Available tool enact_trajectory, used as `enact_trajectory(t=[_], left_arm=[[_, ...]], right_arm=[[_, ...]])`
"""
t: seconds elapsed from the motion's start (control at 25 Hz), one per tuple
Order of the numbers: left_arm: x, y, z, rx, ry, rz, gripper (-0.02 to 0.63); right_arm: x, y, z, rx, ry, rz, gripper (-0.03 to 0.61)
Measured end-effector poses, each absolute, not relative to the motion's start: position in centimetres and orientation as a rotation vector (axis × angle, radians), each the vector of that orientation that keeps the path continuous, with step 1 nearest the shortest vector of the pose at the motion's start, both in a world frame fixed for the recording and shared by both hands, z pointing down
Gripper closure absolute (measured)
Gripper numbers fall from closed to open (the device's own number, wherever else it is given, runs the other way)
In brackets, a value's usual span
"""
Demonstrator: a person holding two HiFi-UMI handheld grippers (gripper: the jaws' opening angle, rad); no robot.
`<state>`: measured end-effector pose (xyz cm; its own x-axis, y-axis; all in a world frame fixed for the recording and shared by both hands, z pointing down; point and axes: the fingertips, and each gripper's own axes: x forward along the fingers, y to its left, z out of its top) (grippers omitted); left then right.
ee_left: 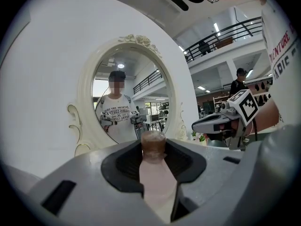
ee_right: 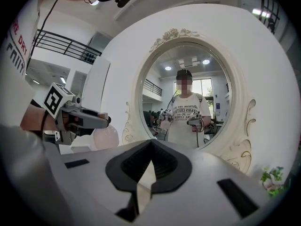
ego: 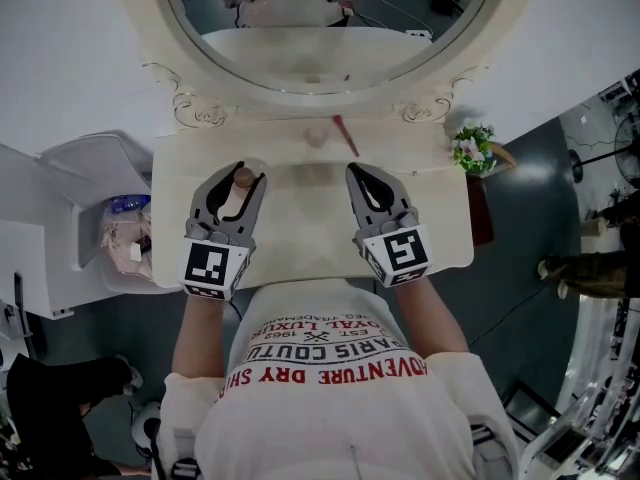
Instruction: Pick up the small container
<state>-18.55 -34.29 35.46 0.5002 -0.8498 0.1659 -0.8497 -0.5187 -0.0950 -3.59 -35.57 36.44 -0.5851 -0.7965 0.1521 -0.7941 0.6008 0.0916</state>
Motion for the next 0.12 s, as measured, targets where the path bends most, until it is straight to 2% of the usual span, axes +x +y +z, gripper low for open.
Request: enact_trajectory(t=[0.12], left_arm=[[-18.24,-34.37,35.56,-2.710,1.530,-0.304,0.465]], right_arm=[[-3.62,-35.72,36.62,1.322,-2.648,-0.021,0.581]])
